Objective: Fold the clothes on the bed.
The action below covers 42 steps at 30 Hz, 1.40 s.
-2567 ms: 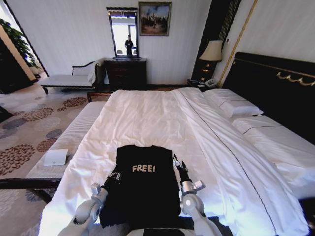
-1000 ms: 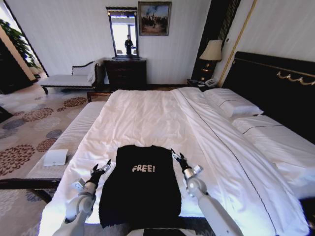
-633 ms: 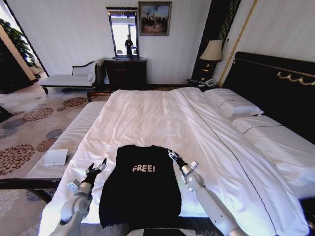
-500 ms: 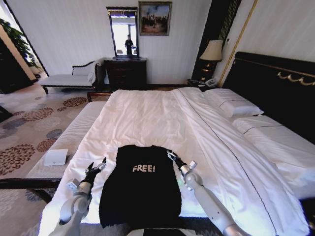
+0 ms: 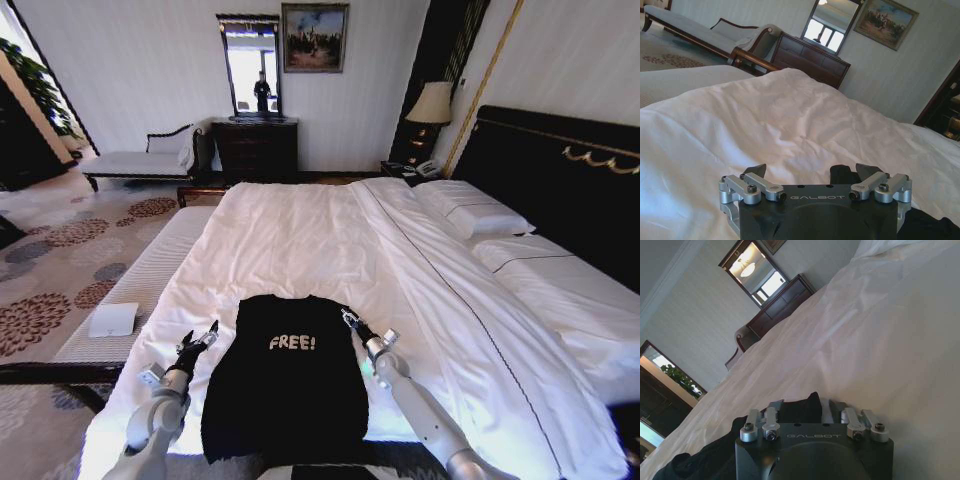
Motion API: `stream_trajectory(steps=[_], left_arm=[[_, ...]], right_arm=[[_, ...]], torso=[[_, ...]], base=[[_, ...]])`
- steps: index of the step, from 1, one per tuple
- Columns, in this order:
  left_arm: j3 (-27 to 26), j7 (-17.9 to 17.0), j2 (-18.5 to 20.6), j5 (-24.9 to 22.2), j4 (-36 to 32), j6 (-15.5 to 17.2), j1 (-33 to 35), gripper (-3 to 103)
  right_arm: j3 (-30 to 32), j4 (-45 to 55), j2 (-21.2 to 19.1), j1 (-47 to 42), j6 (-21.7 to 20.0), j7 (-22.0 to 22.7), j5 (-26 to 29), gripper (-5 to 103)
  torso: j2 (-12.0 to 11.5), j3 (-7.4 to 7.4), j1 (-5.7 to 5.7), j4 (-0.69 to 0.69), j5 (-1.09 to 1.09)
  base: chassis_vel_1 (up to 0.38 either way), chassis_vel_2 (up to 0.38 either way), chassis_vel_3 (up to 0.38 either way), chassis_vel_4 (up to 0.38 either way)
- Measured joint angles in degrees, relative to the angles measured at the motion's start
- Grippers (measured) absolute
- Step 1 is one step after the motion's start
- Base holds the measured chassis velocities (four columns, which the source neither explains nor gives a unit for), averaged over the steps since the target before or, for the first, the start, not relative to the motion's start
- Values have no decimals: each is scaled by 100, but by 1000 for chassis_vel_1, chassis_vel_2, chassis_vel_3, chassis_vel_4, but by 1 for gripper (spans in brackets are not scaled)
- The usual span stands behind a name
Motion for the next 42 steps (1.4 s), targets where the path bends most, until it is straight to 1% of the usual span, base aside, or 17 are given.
stream_trajectory(steps=[3, 4, 5, 6, 7, 9, 11, 12, 14, 20, 25, 31, 33, 34, 40, 41, 42], left_arm=[[3, 3, 12, 7, 32, 0, -4, 100], [3, 3, 12, 7, 32, 0, -4, 100], [5, 4, 16, 8, 50, -1, -9, 100], [7, 5, 17, 9, 63, -1, -12, 100], [11, 8, 22, 11, 92, -2, -22, 100], [14, 9, 25, 12, 108, -4, -27, 100], [26, 14, 27, 14, 153, -11, -40, 100], [32, 16, 28, 15, 168, -13, -46, 100], [52, 19, 29, 16, 217, -17, -78, 100], [165, 18, 94, -39, 360, -2, -222, 100], [405, -65, 254, -97, 644, 142, -714, 100], [1007, -535, 408, -96, 1356, 515, -1879, 100], [1068, -583, 407, -101, 1432, 542, -1982, 100], [1210, -709, 385, -133, 1622, 597, -2234, 100], [1510, -853, 291, -176, 2127, 675, -2721, 100], [1566, -856, 269, -181, 2251, 675, -2818, 103], [1614, -856, 255, -190, 2342, 677, -2881, 100]], right_arm=[[0, -88, 39, 52, 85, 0, -70, 37], [0, -88, 39, 52, 85, 0, -70, 37], [-3, -132, 58, 76, 138, 0, -101, 32], [-9, -152, 68, 87, 169, 0, -113, 32], [-29, -178, 84, 100, 221, 19, -125, 21], [-37, -187, 92, 103, 244, 35, -131, 21], [-48, -202, 108, 111, 291, 77, -146, 11], [-53, -203, 114, 113, 308, 97, -151, 11], [-69, -204, 123, 120, 361, 145, -171, 2], [-52, -123, 149, 137, 449, 249, -223, 0], [8, 181, 148, 98, 505, 313, -282, 0], [40, 548, 80, -66, 524, 378, -372, 0], [46, 572, 76, -82, 525, 384, -382, 0], [54, 618, 71, -119, 528, 397, -416, 0], [68, 676, 80, -198, 547, 424, -491, 0], [72, 681, 91, -211, 552, 429, -506, 0], [73, 681, 100, -217, 558, 432, -523, 0]], torso=[[0, 0, 0, 1, 0], [0, 0, 0, 1, 0], [0, 0, 0, 1, 0], [0, 0, 0, 0, 0], [0, 0, 0, 0, 0], [0, 0, 0, 0, 0], [0, 0, 0, 0, 0], [0, 0, 0, 0, 0], [0, 0, 0, 1, 0], [0, 0, 0, 1, 0], [0, 0, 0, 1, 0], [0, 0, 0, -1, 0], [0, 1, 0, 0, -1], [0, 0, 1, 0, 0], [0, 0, 0, 0, 0], [0, 0, 0, 0, 0], [0, 0, 0, 0, 0]], base=[[0, 0, 0, 0], [0, 0, 0, 0], [0, 0, 0, 0], [0, 0, 0, 0], [0, 0, 0, 0], [0, 0, 0, 0], [0, 0, 0, 0], [0, 0, 0, 0], [0, 0, 0, 0], [0, 0, 0, 0], [0, 0, 0, 0], [0, 0, 0, 0], [0, 0, 0, 0], [0, 0, 0, 0], [0, 0, 0, 0], [0, 0, 0, 0], [0, 0, 0, 0]])
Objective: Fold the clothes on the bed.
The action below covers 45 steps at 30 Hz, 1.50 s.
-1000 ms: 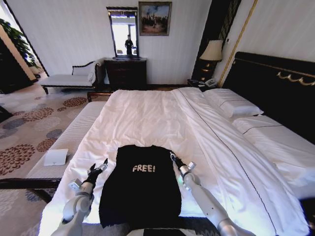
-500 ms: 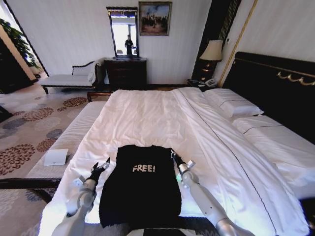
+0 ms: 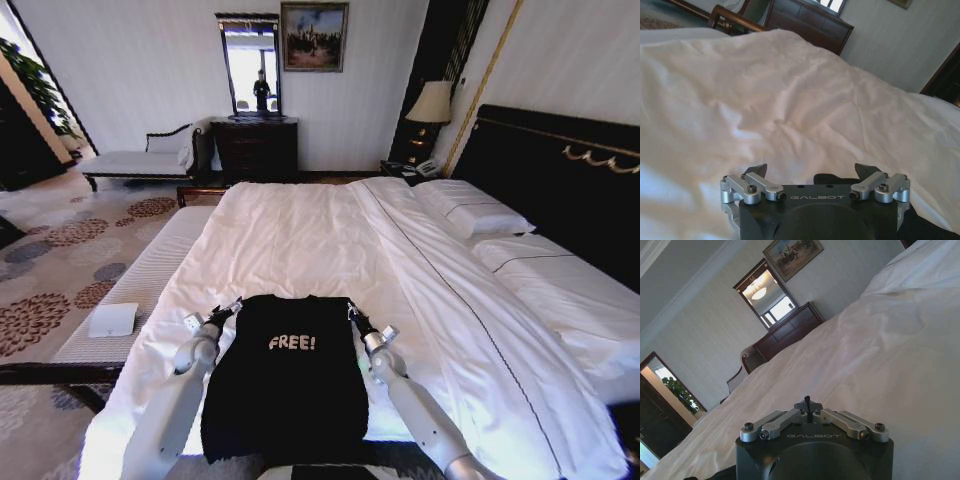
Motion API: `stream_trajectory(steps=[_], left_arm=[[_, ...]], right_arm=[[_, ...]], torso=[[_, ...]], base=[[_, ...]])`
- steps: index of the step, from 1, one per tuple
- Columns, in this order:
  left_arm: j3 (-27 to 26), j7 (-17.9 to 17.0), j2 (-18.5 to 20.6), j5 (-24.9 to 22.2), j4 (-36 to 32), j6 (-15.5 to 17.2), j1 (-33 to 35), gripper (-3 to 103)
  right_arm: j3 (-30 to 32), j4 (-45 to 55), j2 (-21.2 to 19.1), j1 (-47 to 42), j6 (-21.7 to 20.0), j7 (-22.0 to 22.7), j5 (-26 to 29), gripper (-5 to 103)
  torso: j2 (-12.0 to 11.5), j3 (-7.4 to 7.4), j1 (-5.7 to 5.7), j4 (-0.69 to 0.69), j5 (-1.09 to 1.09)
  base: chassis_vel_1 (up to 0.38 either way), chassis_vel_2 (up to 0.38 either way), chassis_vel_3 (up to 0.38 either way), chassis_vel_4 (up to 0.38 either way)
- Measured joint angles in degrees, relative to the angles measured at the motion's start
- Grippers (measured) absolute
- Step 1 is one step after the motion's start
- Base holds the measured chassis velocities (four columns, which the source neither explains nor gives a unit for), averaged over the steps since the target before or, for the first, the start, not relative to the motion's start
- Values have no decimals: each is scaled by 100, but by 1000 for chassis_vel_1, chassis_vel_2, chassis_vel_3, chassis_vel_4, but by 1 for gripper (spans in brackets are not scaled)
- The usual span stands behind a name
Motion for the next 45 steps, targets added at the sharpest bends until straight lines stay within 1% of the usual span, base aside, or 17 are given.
stream_trajectory(steps=[3, 5, 8, 9, 11, 14, 16, 17, 18, 20, 24, 25, 26, 29, 39, 43, 45], left_arm=[[58, 8, -16, -6, 100, 2, -64, 96], [135, 23, -42, -25, 248, 5, -145, 86], [171, 29, -57, -48, 309, 9, -182, 81], [218, 36, -86, -87, 405, 24, -246, 70], [234, 36, -103, -104, 454, 29, -281, 70], [280, 37, -138, -182, 564, 44, -376, 53], [286, 41, -140, -191, 576, 46, -385, 53], [288, 46, -142, -201, 588, 47, -392, 47], [288, 50, -143, -218, 605, 48, -397, 36], [284, 53, -142, -232, 617, 48, -397, 36], [243, 78, -110, -262, 663, 49, -396, 15], [243, 78, -110, -262, 663, 49, -396, 15], [225, 90, -98, -269, 666, 47, -394, 10], [181, 117, -67, -291, 664, 44, -392, 2], [89, 248, 104, -328, 631, 2, -404, 2], [35, 279, 201, -445, 376, -26, -376, 2], [-56, 333, 346, -684, -111, -46, -239, 2]], right_arm=[[3, -8, 16, -4, 10, 2, -24, 0], [4, -26, 31, -7, 19, 4, -49, 0], [7, -28, 37, -9, 23, 5, -55, 0], [11, -32, 43, -12, 29, 8, -61, 0], [14, -32, 45, -15, 30, 9, -66, 0], [29, -22, 46, -38, 40, 18, -79, 0], [33, -14, 46, -45, 42, 18, -80, 0], [40, -4, 46, -54, 45, 19, -82, 0], [48, 2, 44, -68, 51, 19, -87, 0], [52, 4, 43, -76, 54, 19, -93, 0], [58, 6, 45, -89, 74, 19, -116, 0], [58, 6, 45, -89, 74, 19, -116, 0], [58, 8, 49, -89, 78, 19, -125, 0], [58, 19, 52, -89, 86, 19, -142, 0], [67, 263, -33, -92, 96, 111, -124, 0], [95, 564, -129, -127, 82, 174, -18, 0], [126, 1047, -327, -238, 25, 274, 157, 0]], torso=[[0, 0, 0, 0, 0], [0, 0, 0, 1, 0], [0, 0, 0, 1, 0], [0, 0, 0, 1, 0], [1, 0, 0, 1, 0], [1, 0, 0, 0, 0], [1, 0, 0, 0, 0], [1, 0, 0, 0, 0], [1, 0, 0, 1, 0], [1, 0, 0, 1, 0], [1, 0, 0, 0, 0], [1, 0, 0, 0, 0], [1, 0, 0, 0, -1], [1, 0, 0, 0, -1], [0, 0, 0, 1, -1], [1, 0, 0, 1, 0], [1, 0, 0, 1, -1]], base=[[0, 0, 0, 0], [0, 0, 0, 0], [0, 0, 0, 0], [0, 0, 0, 0], [0, 0, 0, 0], [0, 0, 0, 0], [0, 0, 0, 0], [0, 0, 0, 0], [0, 0, 0, 0], [0, 0, 0, 0], [0, 0, 0, 0], [0, 0, 0, 0], [0, 0, 0, 0], [0, 0, 0, 0], [0, 0, 0, 0], [0, 0, 0, 0], [0, 0, 0, 0]])
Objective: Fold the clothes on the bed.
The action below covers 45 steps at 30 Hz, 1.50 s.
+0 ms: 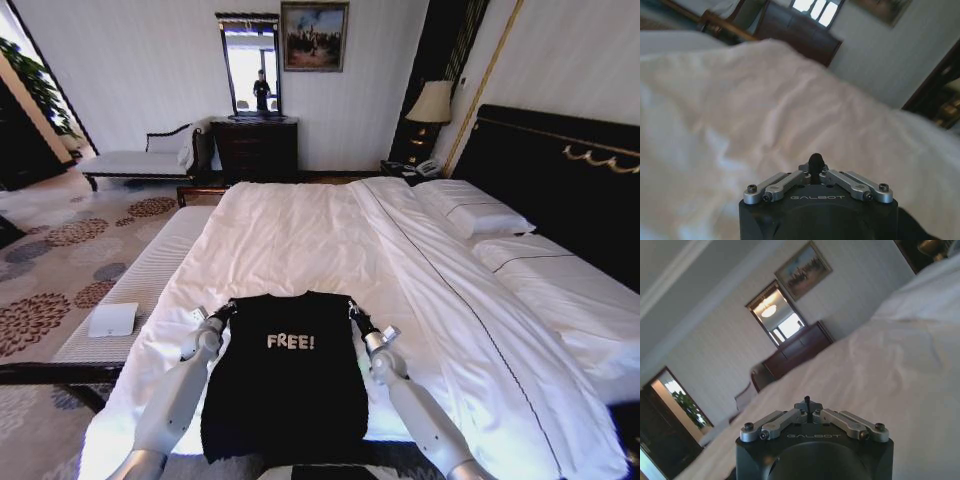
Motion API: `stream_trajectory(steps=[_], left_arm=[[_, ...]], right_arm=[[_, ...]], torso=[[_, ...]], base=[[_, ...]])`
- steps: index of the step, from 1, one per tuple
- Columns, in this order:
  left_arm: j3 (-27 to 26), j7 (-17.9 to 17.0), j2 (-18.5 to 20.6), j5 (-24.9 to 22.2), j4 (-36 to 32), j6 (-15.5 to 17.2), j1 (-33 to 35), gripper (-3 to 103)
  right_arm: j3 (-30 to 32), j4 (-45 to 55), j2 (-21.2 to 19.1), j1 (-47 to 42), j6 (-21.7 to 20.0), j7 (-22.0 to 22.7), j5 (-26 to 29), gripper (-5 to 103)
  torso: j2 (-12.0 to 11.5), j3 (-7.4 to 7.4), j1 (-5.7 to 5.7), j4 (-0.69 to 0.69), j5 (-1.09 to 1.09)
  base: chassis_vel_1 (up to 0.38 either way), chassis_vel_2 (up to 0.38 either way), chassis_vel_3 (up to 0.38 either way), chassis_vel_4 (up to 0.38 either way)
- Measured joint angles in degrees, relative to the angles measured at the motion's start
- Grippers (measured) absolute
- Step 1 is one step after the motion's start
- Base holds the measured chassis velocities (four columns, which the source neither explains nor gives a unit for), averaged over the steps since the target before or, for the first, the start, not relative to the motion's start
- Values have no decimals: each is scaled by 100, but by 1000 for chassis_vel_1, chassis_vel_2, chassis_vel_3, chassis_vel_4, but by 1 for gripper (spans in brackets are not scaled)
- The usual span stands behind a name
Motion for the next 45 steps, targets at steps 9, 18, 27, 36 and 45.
stream_trajectory(steps=[9, 18, 27, 36, 45], left_arm=[[-445, 44, 538, -992, -2006, 22, 665, 2], [-823, -232, 916, -1497, -3201, 137, 832, 2], [-433, -321, 929, -1602, -2236, 195, -144, 2], [320, -44, 720, -1553, -430, 137, -1380, 2], [597, 125, 550, -1399, 14, -22, -1267, 2]], right_arm=[[146, 1763, -912, -376, -77, 321, 470, 0], [205, 2812, -1563, -143, -225, 704, 1060, 0], [-306, 1924, -1696, 922, -333, 785, 1370, 0], [-1227, 49, -1373, 2207, -343, 458, 1549, 0], [-1743, -508, -1219, 2396, -260, 288, 1372, 0]], torso=[[0, -2, -2, 0, -1], [1, -2, -2, 0, 0], [0, 0, -2, -1, 0], [-2, 2, 3, 0, 2], [-2, 0, 1, 0, -1]], base=[[0, 0, 0, 0], [0, 0, 0, 0], [0, 0, 0, 0], [0, 0, 0, 0], [0, 0, 0, 0]])
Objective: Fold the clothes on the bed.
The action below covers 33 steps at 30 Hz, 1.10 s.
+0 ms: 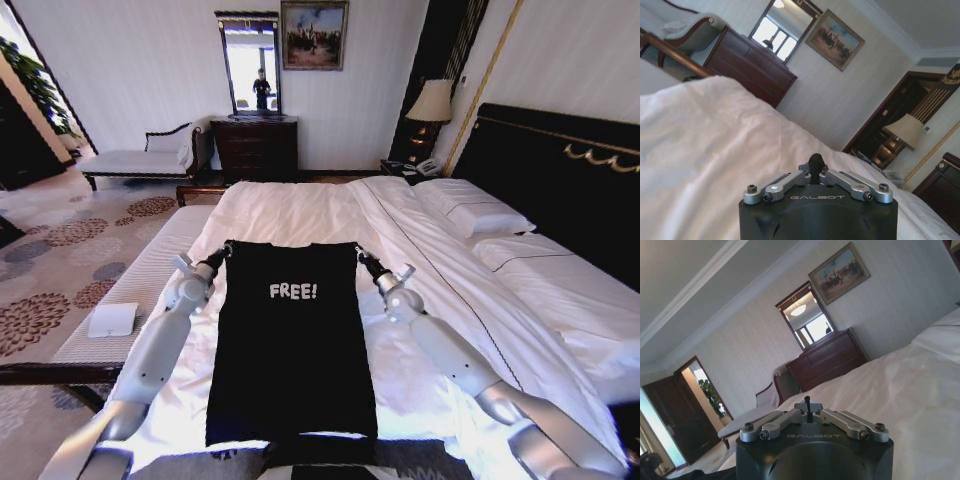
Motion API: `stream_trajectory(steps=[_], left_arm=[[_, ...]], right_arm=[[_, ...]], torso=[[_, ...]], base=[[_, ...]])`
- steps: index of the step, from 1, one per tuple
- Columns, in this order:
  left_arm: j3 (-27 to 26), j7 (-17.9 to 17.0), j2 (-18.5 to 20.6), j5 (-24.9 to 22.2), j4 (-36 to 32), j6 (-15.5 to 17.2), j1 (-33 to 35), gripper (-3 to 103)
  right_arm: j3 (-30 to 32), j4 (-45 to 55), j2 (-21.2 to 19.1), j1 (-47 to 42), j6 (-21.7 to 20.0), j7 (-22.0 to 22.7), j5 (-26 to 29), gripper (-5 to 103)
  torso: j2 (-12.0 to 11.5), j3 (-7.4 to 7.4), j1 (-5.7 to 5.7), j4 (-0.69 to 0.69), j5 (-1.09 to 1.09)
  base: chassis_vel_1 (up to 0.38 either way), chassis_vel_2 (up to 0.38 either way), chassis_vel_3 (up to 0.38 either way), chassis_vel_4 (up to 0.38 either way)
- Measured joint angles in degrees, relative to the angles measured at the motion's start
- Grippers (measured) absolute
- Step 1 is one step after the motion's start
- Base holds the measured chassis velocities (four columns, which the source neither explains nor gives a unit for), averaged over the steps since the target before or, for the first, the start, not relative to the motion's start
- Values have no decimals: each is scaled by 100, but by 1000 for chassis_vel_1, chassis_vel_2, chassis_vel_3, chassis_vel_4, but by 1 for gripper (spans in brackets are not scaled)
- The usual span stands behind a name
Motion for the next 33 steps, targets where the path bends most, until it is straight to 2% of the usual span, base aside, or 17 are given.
stream_trajectory(steps=[2, 7, 8, 11, 12, 16, 17, 20, 22, 23, 27, 33], left_arm=[[-35, 6, 10, 3, -102, -6, 131, 2], [-356, -41, 134, 8, -852, -38, 1094, 2], [-356, -41, 134, 8, -852, -38, 1094, 2], [-589, -255, 207, 166, -1644, 95, 1804, 2], [-589, -255, 207, 166, -1644, 95, 1804, 2], [-974, -353, 236, 465, -2694, 277, 2945, 2], [-974, -353, 236, 465, -2694, 277, 2945, 2], [-1238, -330, 136, 771, -3143, 294, 3861, 2], [-1457, -291, 57, 935, -3351, 293, 4380, 2], [-1457, -291, 57, 935, -3351, 293, 4380, 2], [-1828, -262, -14, 1170, -3622, 288, 5170, 2], [-1992, -247, -90, 1478, -3786, 280, 5746, 2]], right_arm=[[-3, 69, -24, -79, 11, 15, -30, 0], [78, 830, -387, -837, 19, 342, -176, 0], [78, 830, -387, -837, 19, 342, -176, 0], [271, 1630, -672, -1558, -32, 764, -95, 0], [271, 1630, -672, -1558, -32, 764, -95, 0], [576, 2585, -1039, -2515, -51, 1176, -158, 0], [576, 2585, -1039, -2515, -51, 1176, -158, 0], [804, 3025, -1201, -3247, 1, 1403, -402, 0], [987, 3269, -1244, -3881, 41, 1530, -620, 0], [987, 3269, -1244, -3881, 41, 1530, -620, 0], [1329, 3585, -1232, -4914, 131, 1740, -1073, 0], [1543, 3662, -1101, -5724, 316, 1868, -1432, 0]], torso=[[0, 0, -1, 0, 1], [2, -2, -3, -1, 2], [2, -2, -3, -1, 2], [2, -2, -3, -1, 3], [2, -2, -3, -1, 3], [3, -3, -5, -2, 3], [3, -3, -5, -2, 3], [3, -3, -5, 1, 1], [3, -3, -5, 0, 1], [3, -3, -5, 0, 1], [4, -3, -4, -1, 2], [3, -1, -3, -2, 2]], base=[[0, 0, 0, 0], [0, 0, 0, 0], [0, 0, 0, 0], [0, 0, 0, 0], [0, 0, 0, 0], [0, 0, 0, 0], [0, 0, 0, 0], [0, 0, 0, 0], [0, 0, 0, 0], [0, 0, 0, 0], [0, 0, 0, 0], [0, 0, 0, 0]])
